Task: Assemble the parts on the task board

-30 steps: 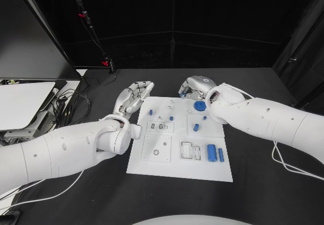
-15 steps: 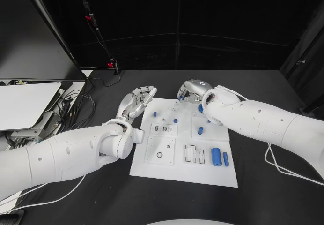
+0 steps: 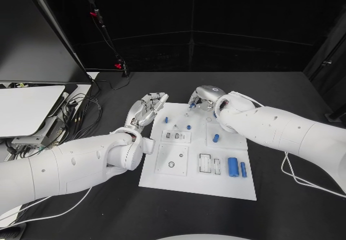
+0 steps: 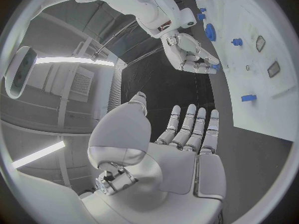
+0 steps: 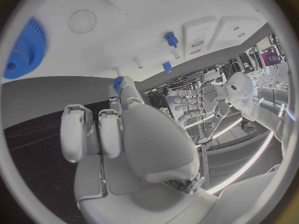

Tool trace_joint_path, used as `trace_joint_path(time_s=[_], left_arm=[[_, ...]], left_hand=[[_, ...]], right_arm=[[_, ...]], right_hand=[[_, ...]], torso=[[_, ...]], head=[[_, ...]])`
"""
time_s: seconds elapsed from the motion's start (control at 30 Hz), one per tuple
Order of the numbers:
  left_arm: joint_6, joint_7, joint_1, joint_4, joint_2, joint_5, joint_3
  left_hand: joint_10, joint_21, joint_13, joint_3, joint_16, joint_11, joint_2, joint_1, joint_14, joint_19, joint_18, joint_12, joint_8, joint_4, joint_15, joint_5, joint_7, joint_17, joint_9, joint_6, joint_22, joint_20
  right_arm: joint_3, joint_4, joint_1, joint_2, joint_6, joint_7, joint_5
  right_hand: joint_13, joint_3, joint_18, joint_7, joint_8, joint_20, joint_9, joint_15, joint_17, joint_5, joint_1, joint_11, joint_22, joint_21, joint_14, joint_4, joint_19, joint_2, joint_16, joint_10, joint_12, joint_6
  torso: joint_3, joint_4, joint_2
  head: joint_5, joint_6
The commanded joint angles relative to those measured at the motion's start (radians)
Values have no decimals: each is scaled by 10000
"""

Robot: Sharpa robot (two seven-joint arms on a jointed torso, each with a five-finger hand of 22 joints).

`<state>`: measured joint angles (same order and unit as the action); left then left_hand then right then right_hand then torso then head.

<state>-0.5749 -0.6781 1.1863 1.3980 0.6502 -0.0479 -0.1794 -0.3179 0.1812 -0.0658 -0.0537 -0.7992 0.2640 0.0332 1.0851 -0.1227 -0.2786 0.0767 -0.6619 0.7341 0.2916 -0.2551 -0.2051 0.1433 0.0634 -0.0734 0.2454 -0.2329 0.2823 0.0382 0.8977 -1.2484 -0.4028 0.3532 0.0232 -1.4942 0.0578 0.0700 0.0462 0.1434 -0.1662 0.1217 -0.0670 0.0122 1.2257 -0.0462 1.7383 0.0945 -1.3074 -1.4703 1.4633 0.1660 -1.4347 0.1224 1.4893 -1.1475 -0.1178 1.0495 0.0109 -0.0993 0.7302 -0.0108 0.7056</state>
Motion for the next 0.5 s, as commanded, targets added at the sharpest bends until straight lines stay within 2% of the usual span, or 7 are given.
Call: trace_joint_path(time_s=[0.03, 0.07, 0.37, 0.5], left_arm=[[114, -2984, 15, -2, -10, -104, 12], [116, -2983, 15, 1, -8, -105, 12], [134, -2971, 14, -28, -17, -110, 12], [137, -2965, 14, -28, -3, -110, 12]], left_hand=[[-64, 59, 9, -72, -53, 3, 120, 8, 0, 12, 171, -35, 39, 0, -88, -61, 1542, 13, 12, 60, -8, 52], [-64, 59, 9, -72, -53, 3, 120, 8, 0, 12, 171, -35, 39, 0, -88, -61, 1542, 13, 12, 60, -8, 52], [-60, 60, 10, -76, -53, 4, 129, 18, 2, 15, 170, -34, 37, -1, -89, -74, 1543, 12, 16, 57, -7, 52], [-60, 60, 10, -76, -53, 4, 129, 18, 2, 15, 170, -34, 37, -1, -89, -74, 1543, 12, 16, 57, -7, 52]], right_arm=[[-10, -24, -27, 30, -46, 92, 24], [-10, -40, -27, 39, -48, 95, 24], [-10, -215, -26, 151, 119, 135, 24], [-10, -299, -26, 201, 240, 140, 25]], right_hand=[[17, -36, 79, 25, 47, -36, -2, -25, 15, -27, 73, -80, -393, 22, 485, 37, -56, -50, -19, -125, 81, 54], [17, -44, 79, 27, 58, -34, -1, -24, 20, -27, 81, -78, -392, 23, 486, 41, -55, -54, -19, -126, 98, 52], [17, -65, 81, 37, 88, -29, 1, -17, 18, -29, 92, -69, -383, 29, 485, 60, -51, -61, -21, -127, 142, 48], [17, -89, 79, 44, 131, -22, 5, -8, 17, -30, 103, -57, -389, 28, 485, 83, -55, -75, -23, -119, 197, 29]], torso=[[-6, -12, 32], [-13, 4, 27], [-19, -14, 7], [-36, 21, 5]], head=[[25, 10], [50, 25], [68, 70], [111, 82]])
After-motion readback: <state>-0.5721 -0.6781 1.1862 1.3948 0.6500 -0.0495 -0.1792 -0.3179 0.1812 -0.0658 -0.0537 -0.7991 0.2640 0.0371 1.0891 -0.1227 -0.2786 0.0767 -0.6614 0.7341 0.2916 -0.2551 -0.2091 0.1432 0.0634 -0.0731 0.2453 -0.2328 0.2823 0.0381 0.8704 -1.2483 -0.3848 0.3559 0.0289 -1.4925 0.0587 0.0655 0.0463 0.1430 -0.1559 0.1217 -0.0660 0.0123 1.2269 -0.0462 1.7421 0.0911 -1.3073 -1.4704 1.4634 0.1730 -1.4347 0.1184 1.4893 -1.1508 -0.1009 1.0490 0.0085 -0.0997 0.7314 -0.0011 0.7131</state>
